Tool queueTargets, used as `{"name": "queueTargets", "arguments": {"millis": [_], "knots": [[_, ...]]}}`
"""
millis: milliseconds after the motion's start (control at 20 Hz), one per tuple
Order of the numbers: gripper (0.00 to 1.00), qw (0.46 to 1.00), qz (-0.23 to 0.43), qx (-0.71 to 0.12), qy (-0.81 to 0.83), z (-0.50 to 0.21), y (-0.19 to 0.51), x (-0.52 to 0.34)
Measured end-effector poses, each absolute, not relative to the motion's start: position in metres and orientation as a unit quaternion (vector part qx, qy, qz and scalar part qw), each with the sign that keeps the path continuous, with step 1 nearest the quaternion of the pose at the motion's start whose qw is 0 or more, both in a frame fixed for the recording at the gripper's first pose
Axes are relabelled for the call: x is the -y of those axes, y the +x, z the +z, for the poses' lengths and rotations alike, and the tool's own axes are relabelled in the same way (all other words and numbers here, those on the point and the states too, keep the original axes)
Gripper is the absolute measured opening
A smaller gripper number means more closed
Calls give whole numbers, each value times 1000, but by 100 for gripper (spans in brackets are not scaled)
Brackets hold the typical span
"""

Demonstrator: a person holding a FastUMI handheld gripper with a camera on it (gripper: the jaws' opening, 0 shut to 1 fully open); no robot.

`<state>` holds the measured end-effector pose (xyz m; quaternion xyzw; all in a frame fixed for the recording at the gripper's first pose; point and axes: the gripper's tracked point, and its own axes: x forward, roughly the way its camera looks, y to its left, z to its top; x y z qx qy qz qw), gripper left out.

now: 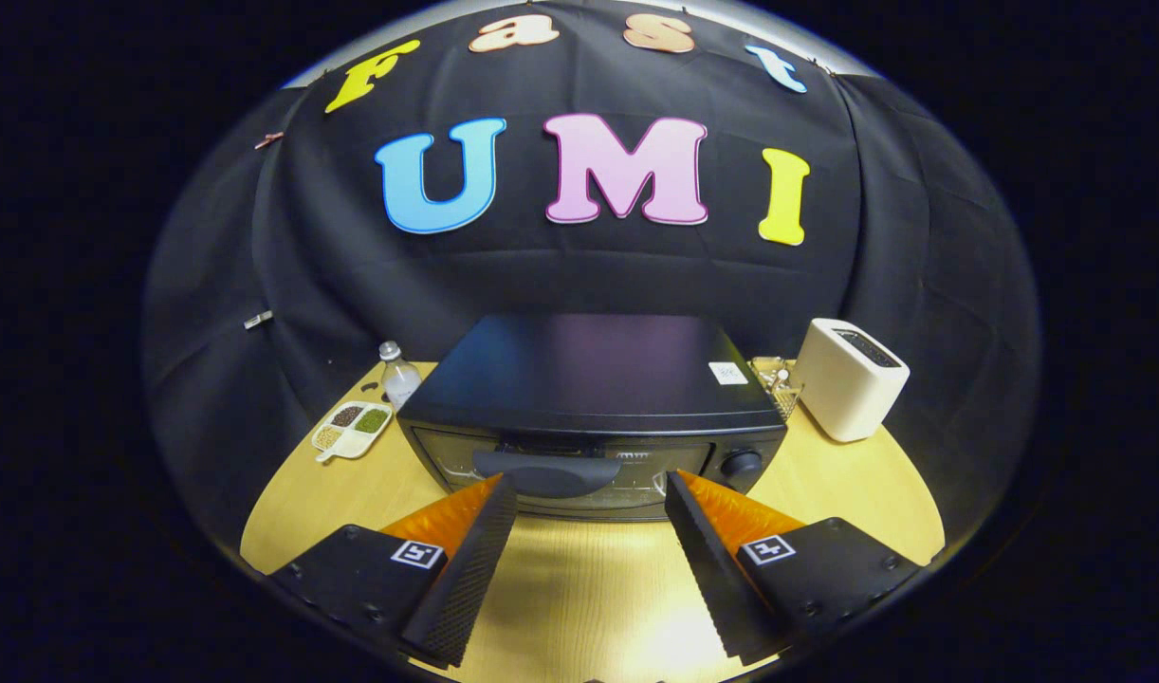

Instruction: Open the toaster oven, put the food inside, and close the toaster oven door.

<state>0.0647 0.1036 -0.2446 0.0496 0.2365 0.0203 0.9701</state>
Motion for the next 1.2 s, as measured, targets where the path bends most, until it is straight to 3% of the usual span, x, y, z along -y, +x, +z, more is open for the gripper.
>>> {"name": "queueTargets", "arguments": {"millis": [750, 1200], "knots": [[97, 990, 2, -125, 72, -109, 3, -49], [97, 992, -9, -107, 71, -88, -13, -34]]}}
